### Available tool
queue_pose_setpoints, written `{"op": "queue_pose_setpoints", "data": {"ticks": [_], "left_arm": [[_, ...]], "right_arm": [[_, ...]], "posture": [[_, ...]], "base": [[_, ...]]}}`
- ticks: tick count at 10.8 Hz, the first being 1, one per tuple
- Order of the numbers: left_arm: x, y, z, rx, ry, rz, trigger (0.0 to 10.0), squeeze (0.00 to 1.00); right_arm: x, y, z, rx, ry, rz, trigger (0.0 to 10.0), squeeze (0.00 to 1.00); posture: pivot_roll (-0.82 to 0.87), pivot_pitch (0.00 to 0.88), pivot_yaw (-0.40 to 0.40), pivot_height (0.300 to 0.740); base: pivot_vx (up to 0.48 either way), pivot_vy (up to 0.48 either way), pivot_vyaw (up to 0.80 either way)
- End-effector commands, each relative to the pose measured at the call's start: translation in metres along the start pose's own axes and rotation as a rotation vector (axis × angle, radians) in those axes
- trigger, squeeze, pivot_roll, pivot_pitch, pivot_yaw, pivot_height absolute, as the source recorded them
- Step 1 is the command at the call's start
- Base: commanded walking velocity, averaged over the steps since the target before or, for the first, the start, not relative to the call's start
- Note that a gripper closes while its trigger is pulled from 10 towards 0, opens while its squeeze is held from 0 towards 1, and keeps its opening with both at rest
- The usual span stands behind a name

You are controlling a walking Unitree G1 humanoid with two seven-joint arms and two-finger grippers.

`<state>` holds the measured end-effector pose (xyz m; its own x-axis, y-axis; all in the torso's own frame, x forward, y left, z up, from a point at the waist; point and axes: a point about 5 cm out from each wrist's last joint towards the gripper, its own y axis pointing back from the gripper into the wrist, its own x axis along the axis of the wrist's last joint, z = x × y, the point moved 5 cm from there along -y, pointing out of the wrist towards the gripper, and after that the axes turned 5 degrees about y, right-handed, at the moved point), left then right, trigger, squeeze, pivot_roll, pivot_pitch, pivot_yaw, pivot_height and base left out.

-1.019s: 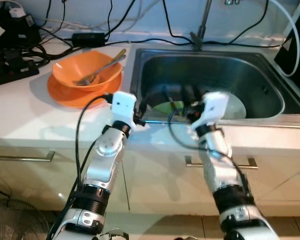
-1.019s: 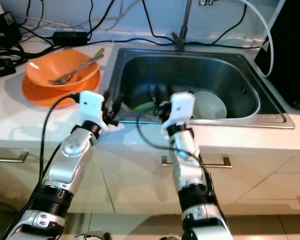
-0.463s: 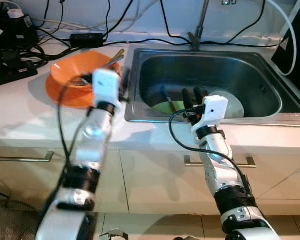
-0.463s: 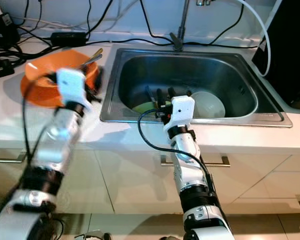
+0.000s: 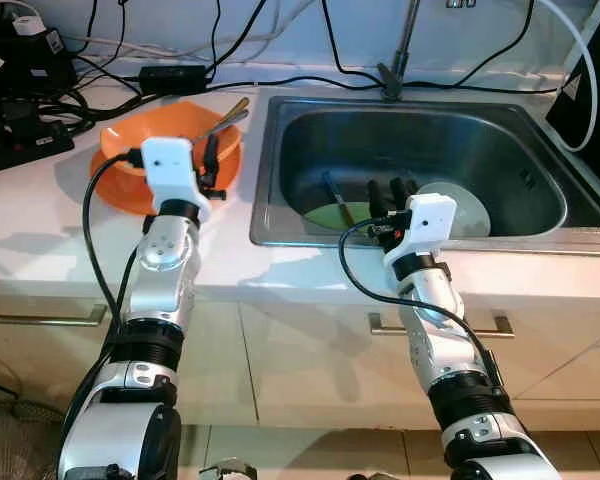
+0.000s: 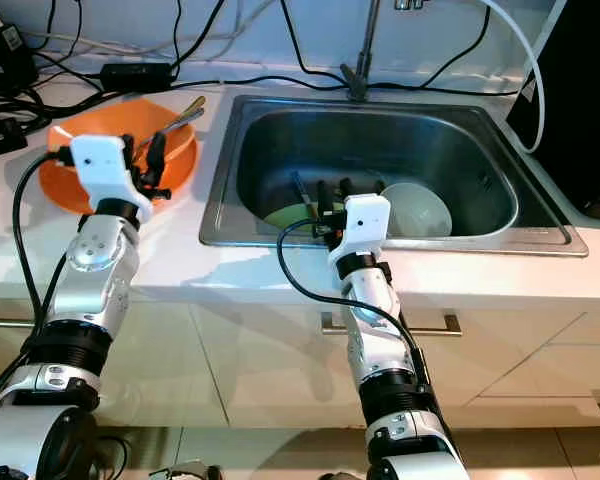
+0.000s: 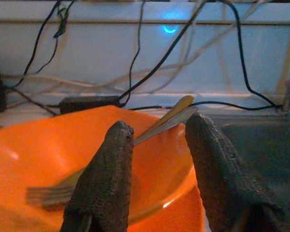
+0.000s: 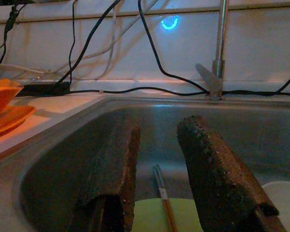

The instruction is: Kitchen organization

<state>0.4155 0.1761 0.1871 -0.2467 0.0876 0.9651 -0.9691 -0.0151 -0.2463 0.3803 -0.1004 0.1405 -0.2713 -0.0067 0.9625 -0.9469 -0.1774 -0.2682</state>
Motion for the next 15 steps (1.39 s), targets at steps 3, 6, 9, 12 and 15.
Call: {"op": "queue_pose_setpoints", "data": {"ticks": [3, 6, 9, 12, 15], "left_arm": [[-0.003, 0.005, -0.02, 0.066, 0.097, -0.014, 10.0, 0.0], [-0.003, 0.009, -0.037, 0.122, 0.199, -0.02, 10.0, 0.0], [0.016, 0.006, -0.051, 0.144, 0.185, 0.026, 10.0, 0.0], [0.03, 0.004, -0.079, 0.197, 0.187, 0.046, 10.0, 0.0], [0.049, -0.002, -0.041, 0.008, 0.15, 0.095, 10.0, 0.0]], "right_arm": [[0.002, -0.005, -0.002, 0.013, 0.007, 0.004, 10.0, 0.0], [0.002, -0.006, -0.004, 0.022, 0.011, -0.001, 10.0, 0.0], [0.002, -0.007, -0.004, 0.025, 0.011, -0.005, 10.0, 0.0], [0.001, -0.009, -0.004, 0.022, 0.009, -0.01, 10.0, 0.0], [0.0, -0.009, -0.003, 0.014, 0.008, -0.012, 10.0, 0.0]], "posture": [[0.09, 0.0, -0.002, 0.74], [0.09, 0.0, -0.007, 0.74], [0.1, 0.0, -0.012, 0.74], [0.1, 0.0, -0.009, 0.74], [0.1, 0.0, -0.005, 0.74]], "base": [[0.0, 0.0, 0.0], [0.0, 0.0, 0.0], [0.0, 0.0, 0.0], [0.0, 0.0, 0.0], [0.0, 0.0, 0.0]]}}
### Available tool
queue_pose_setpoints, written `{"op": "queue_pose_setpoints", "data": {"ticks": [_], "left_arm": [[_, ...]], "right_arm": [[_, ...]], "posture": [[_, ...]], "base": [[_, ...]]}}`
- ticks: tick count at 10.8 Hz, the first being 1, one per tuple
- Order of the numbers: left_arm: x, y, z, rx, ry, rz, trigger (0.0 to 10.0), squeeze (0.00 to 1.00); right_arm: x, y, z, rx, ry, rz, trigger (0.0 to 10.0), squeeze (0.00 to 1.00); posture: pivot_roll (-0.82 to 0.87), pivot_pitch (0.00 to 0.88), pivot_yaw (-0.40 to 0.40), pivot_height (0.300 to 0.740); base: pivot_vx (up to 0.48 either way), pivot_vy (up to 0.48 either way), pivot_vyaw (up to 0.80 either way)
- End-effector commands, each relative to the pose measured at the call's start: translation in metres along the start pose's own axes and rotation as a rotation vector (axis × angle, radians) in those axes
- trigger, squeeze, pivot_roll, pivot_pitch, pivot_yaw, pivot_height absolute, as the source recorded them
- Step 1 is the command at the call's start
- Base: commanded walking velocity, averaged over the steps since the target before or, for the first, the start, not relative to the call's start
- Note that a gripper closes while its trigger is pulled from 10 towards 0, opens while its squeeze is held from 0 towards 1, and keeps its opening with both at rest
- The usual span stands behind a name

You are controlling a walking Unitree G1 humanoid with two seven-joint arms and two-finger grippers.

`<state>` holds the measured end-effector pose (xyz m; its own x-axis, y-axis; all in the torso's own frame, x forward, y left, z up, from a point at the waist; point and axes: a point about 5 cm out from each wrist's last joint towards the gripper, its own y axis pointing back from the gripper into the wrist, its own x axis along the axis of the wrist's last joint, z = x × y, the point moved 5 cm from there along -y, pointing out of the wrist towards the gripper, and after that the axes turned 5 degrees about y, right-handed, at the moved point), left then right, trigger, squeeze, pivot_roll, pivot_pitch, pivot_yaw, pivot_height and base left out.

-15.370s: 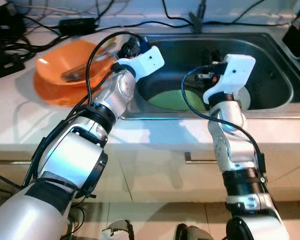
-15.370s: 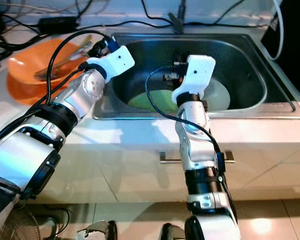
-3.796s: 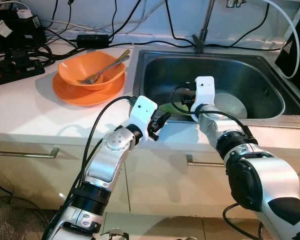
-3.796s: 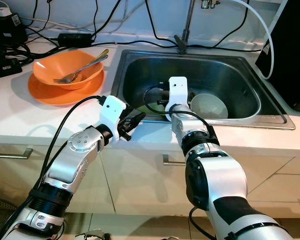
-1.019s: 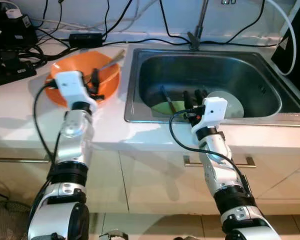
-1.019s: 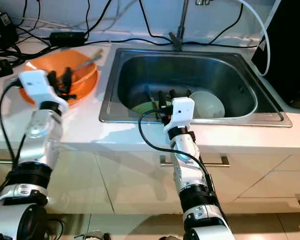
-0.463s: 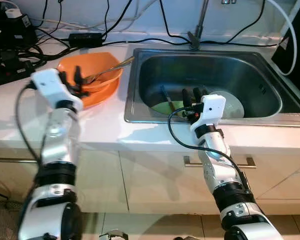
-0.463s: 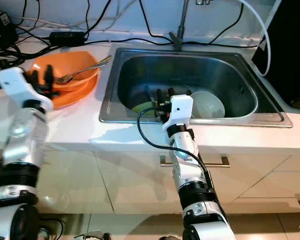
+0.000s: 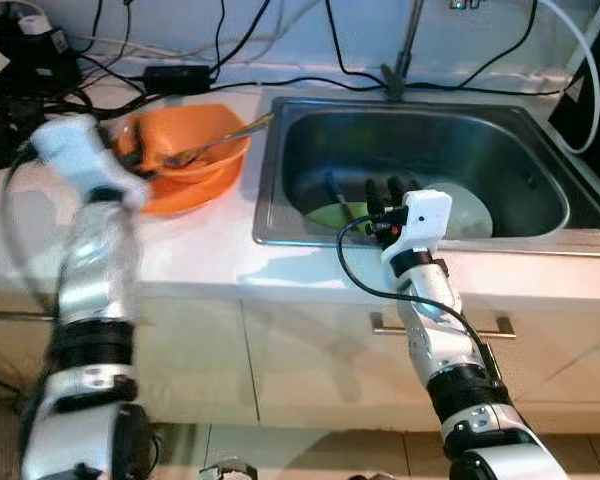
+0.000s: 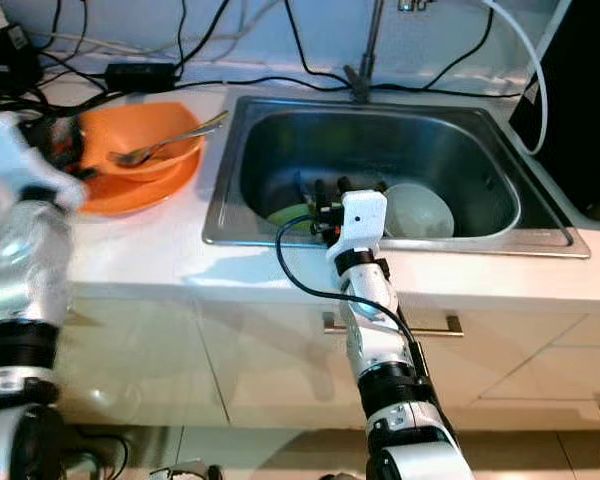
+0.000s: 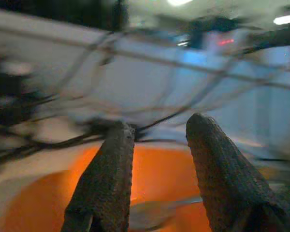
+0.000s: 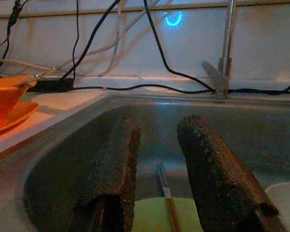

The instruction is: Kitchen organization

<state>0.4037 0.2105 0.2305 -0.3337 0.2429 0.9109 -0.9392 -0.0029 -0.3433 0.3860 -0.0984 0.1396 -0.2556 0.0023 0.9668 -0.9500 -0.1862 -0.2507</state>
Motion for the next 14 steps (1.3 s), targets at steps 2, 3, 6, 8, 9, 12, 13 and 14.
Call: {"op": "queue_pose_setpoints", "data": {"ticks": [2, 3, 6, 8, 9, 12, 13, 14], "left_arm": [[-0.003, -0.002, 0.035, -0.146, -0.013, -0.021, 10.0, 0.0], [-0.014, 0.0, 0.044, -0.165, 0.024, -0.057, 10.0, 0.0], [-0.053, 0.015, 0.039, -0.112, 0.099, -0.172, 10.0, 0.0], [-0.054, 0.016, 0.027, -0.058, 0.106, -0.174, 10.0, 0.0], [-0.053, 0.016, 0.021, -0.032, 0.109, -0.17, 10.0, 0.0], [-0.051, 0.019, -0.003, 0.06, 0.108, -0.17, 10.0, 0.0], [-0.051, 0.02, -0.01, 0.091, 0.106, -0.171, 10.0, 0.0], [-0.048, 0.02, -0.02, 0.132, 0.121, -0.166, 10.0, 0.0]], "right_arm": [[0.002, -0.003, -0.003, 0.008, 0.002, 0.004, 10.0, 0.0], [0.0, -0.002, -0.004, 0.01, 0.001, 0.002, 10.0, 0.0], [-0.002, -0.001, -0.005, 0.01, 0.0, -0.004, 10.0, 0.0], [-0.002, -0.001, -0.002, 0.003, 0.0, -0.005, 10.0, 0.0], [-0.002, -0.001, -0.002, 0.001, 0.001, -0.005, 10.0, 0.0], [-0.003, -0.001, -0.001, 0.0, 0.001, -0.013, 10.0, 0.0], [-0.003, -0.001, -0.002, 0.001, 0.002, -0.013, 10.0, 0.0], [-0.004, -0.001, -0.001, 0.002, 0.004, -0.016, 10.0, 0.0]], "posture": [[0.1, 0.0, -0.005, 0.74], [0.09, 0.0, 0.001, 0.74], [0.09, 0.0, 0.002, 0.74], [0.1, 0.0, 0.0, 0.74], [0.1, 0.0, -0.001, 0.74], [0.1, 0.0, -0.005, 0.74], [0.1, 0.0, -0.005, 0.74], [0.1, 0.0, -0.009, 0.74]], "base": [[0.0, 0.0, 0.0], [0.0, 0.0, 0.0], [0.0, 0.0, 0.0], [0.0, 0.0, 0.0], [0.0, 0.0, 0.0], [0.0, 0.0, 0.0], [0.0, 0.0, 0.0], [0.0, 0.0, 0.0]]}}
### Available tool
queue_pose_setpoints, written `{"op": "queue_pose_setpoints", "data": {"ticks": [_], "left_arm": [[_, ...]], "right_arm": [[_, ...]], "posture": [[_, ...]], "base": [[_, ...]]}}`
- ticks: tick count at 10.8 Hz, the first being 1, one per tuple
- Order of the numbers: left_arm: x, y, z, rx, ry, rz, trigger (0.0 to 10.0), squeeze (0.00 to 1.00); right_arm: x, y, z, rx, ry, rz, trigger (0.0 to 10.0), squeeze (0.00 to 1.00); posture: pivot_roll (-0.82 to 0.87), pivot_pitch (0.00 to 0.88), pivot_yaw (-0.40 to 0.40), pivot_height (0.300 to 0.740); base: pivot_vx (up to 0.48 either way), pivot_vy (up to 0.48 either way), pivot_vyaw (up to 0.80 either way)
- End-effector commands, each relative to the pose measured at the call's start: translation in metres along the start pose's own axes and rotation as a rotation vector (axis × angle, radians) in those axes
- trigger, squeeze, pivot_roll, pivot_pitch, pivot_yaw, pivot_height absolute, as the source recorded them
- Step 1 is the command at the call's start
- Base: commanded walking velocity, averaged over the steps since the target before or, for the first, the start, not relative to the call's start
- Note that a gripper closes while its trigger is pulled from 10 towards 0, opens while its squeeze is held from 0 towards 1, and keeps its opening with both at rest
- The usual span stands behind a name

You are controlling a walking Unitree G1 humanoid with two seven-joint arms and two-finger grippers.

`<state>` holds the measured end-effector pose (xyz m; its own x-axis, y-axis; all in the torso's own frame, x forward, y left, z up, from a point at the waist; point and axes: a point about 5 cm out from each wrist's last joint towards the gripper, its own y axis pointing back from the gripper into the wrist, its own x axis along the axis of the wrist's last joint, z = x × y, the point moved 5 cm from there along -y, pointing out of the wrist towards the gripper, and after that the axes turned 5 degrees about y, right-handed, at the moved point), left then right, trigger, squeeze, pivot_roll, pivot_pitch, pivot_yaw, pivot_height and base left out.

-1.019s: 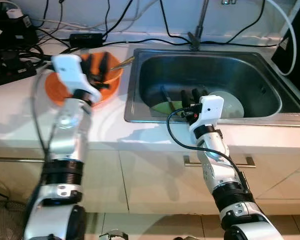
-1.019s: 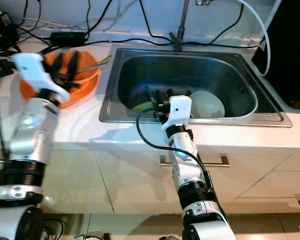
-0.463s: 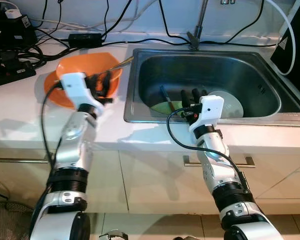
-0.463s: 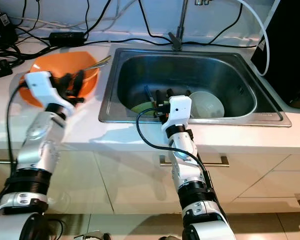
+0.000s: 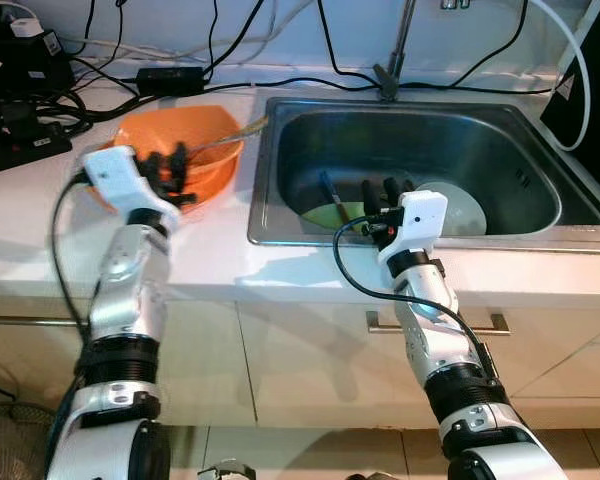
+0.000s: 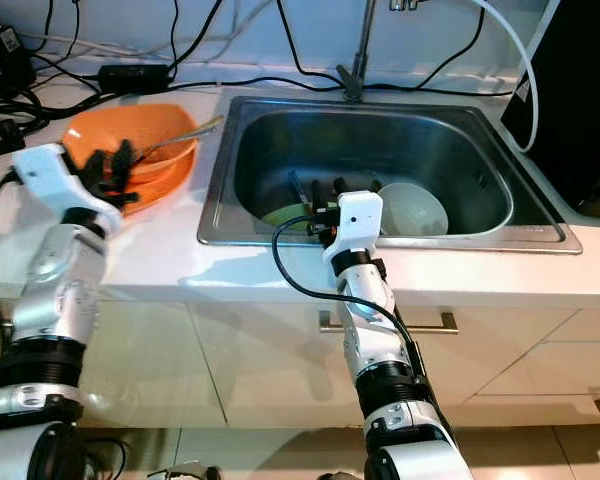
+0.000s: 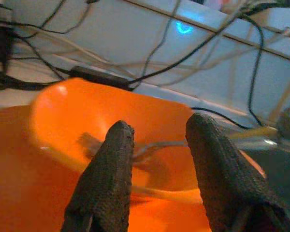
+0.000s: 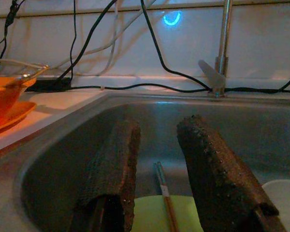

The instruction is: Kitchen organization

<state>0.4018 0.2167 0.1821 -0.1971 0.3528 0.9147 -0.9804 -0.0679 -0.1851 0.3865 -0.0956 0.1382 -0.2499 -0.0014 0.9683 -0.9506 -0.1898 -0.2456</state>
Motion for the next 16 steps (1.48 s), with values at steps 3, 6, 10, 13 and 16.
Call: {"op": "queue_pose_setpoints", "data": {"ticks": [3, 6, 10, 13, 16], "left_arm": [[0.001, -0.002, -0.012, 0.05, 0.015, -0.014, 10.0, 0.0], [0.014, -0.008, -0.018, 0.062, 0.0, 0.008, 10.0, 0.0], [0.018, -0.013, -0.016, 0.048, -0.022, 0.007, 10.0, 0.0], [0.016, -0.015, -0.026, 0.081, -0.01, -0.005, 10.0, 0.0], [0.017, -0.016, -0.043, 0.158, -0.014, -0.021, 10.0, 0.0]], "right_arm": [[-0.002, -0.001, 0.002, -0.001, 0.009, -0.013, 10.0, 0.0], [-0.003, -0.001, 0.002, -0.006, 0.009, -0.014, 10.0, 0.0], [-0.004, 0.0, 0.004, -0.018, 0.006, -0.018, 10.0, 0.0], [-0.006, 0.0, 0.005, -0.024, 0.003, -0.024, 10.0, 0.0], [-0.007, -0.001, 0.005, -0.022, 0.004, -0.029, 10.0, 0.0]], "posture": [[0.1, 0.0, -0.01, 0.74], [0.1, 0.0, -0.004, 0.74], [0.09, 0.0, 0.006, 0.74], [0.09, 0.0, 0.007, 0.74], [0.09, 0.0, 0.007, 0.74]], "base": [[0.0, 0.0, 0.0], [0.0, 0.0, 0.0], [0.0, 0.0, 0.0], [0.0, 0.0, 0.0], [0.0, 0.0, 0.0]]}}
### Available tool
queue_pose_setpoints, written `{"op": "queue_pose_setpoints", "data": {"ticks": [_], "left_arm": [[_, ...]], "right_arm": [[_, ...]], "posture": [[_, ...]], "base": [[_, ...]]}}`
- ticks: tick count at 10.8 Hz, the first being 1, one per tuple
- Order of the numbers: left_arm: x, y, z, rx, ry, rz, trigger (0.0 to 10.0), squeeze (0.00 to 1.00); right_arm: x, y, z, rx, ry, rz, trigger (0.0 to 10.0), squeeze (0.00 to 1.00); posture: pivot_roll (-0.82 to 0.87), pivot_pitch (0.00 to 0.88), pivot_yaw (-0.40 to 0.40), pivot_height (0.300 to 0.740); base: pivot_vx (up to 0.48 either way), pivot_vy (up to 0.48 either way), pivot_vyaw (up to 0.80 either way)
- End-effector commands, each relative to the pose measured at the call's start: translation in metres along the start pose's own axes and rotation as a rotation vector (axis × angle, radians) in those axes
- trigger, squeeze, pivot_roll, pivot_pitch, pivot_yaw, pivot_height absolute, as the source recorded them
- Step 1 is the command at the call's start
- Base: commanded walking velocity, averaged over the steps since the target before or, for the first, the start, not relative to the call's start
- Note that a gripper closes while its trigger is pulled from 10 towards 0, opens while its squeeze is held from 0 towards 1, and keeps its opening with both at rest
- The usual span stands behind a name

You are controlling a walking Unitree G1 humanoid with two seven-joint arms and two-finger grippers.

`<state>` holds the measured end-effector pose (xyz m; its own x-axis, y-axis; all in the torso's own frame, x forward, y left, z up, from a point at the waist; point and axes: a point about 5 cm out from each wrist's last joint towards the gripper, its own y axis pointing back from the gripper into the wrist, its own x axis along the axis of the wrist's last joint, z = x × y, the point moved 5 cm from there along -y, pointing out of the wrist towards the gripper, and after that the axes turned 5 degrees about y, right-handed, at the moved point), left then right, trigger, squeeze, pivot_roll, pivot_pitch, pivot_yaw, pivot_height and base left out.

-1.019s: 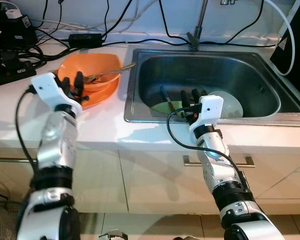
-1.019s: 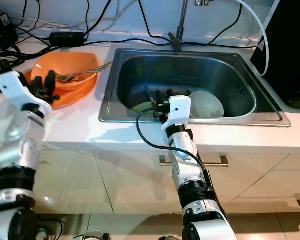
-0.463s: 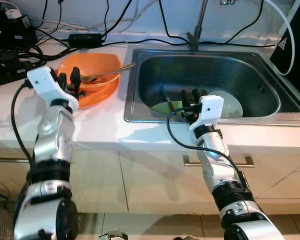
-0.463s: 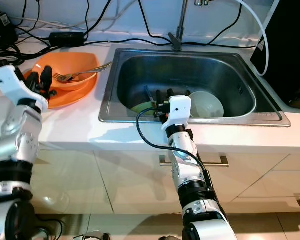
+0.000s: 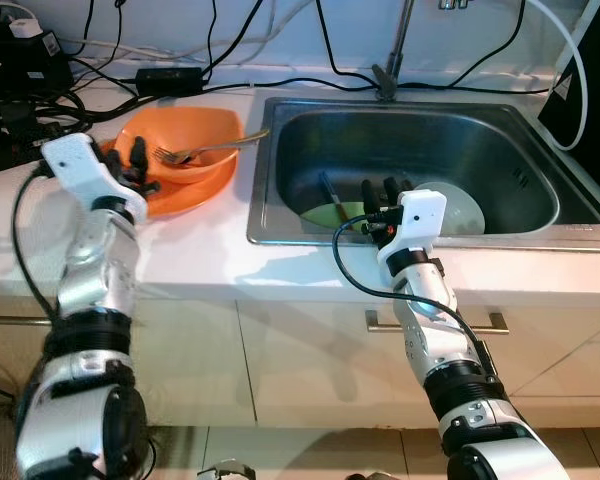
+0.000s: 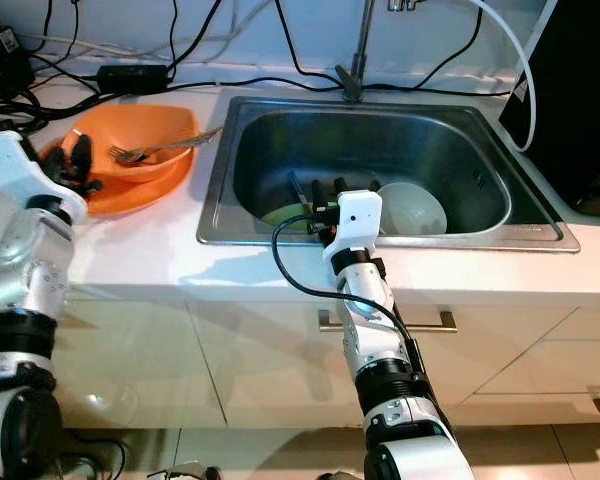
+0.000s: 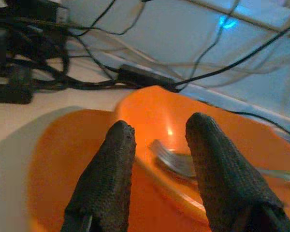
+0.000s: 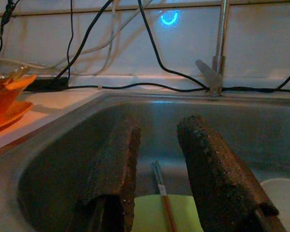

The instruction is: Kitchen organization

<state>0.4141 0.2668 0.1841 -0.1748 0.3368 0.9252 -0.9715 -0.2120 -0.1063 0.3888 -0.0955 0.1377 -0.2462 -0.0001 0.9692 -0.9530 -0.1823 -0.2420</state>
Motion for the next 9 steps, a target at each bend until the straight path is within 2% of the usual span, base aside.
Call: {"op": "queue_pose_setpoints", "data": {"ticks": [1, 2, 3, 4, 5, 6, 7, 8, 9], "left_arm": [[0.004, -0.003, -0.004, 0.027, 0.0, 0.008, 10.0, 0.0], [0.014, -0.006, -0.002, 0.024, -0.027, 0.038, 10.0, 0.0], [0.021, -0.008, 0.008, -0.013, -0.063, 0.063, 10.0, 0.0], [0.036, -0.008, 0.043, -0.143, -0.16, 0.136, 10.0, 0.0], [0.051, 0.0, 0.089, -0.311, -0.32, 0.241, 10.0, 0.0], [0.055, 0.005, 0.112, -0.391, -0.414, 0.286, 10.0, 0.0], [0.048, 0.011, 0.143, -0.492, -0.554, 0.31, 10.0, 0.0], [0.017, 0.018, 0.173, -0.593, -0.742, 0.276, 10.0, 0.0], [-0.002, 0.024, 0.184, -0.641, -0.847, 0.252, 10.0, 0.0]], "right_arm": [[-0.006, 0.0, 0.005, -0.017, 0.003, -0.026, 10.0, 0.0], [-0.005, 0.0, 0.005, -0.019, 0.003, -0.024, 10.0, 0.0], [-0.005, -0.001, 0.005, -0.021, 0.002, -0.023, 10.0, 0.0], [-0.004, -0.001, 0.006, -0.025, 0.002, -0.019, 10.0, 0.0], [-0.004, -0.002, 0.007, -0.028, 0.004, -0.018, 10.0, 0.0], [-0.004, -0.002, 0.008, -0.03, 0.005, -0.018, 10.0, 0.0], [-0.004, -0.002, 0.009, -0.034, 0.007, -0.017, 10.0, 0.0], [-0.003, -0.002, 0.011, -0.04, 0.008, -0.016, 10.0, 0.0], [-0.003, -0.001, 0.011, -0.042, 0.008, -0.014, 10.0, 0.0]], "posture": [[0.09, 0.0, 0.009, 0.74], [0.08, 0.0, 0.011, 0.74], [0.08, 0.0, 0.012, 0.74], [0.08, 0.0, 0.013, 0.74], [0.07, 0.0, 0.012, 0.74], [0.07, 0.0, 0.012, 0.74], [0.07, 0.0, 0.013, 0.74], [0.06, 0.0, 0.017, 0.74], [0.06, 0.0, 0.019, 0.74]], "base": [[0.0, 0.0, 0.0], [0.0, 0.0, 0.0], [0.0, 0.0, 0.0], [0.0, 0.0, 0.0], [0.0, 0.0, 0.0], [0.0, 0.0, 0.0], [0.0, 0.0, 0.0], [0.0, 0.0, 0.0], [0.0, 0.0, 0.0]]}}
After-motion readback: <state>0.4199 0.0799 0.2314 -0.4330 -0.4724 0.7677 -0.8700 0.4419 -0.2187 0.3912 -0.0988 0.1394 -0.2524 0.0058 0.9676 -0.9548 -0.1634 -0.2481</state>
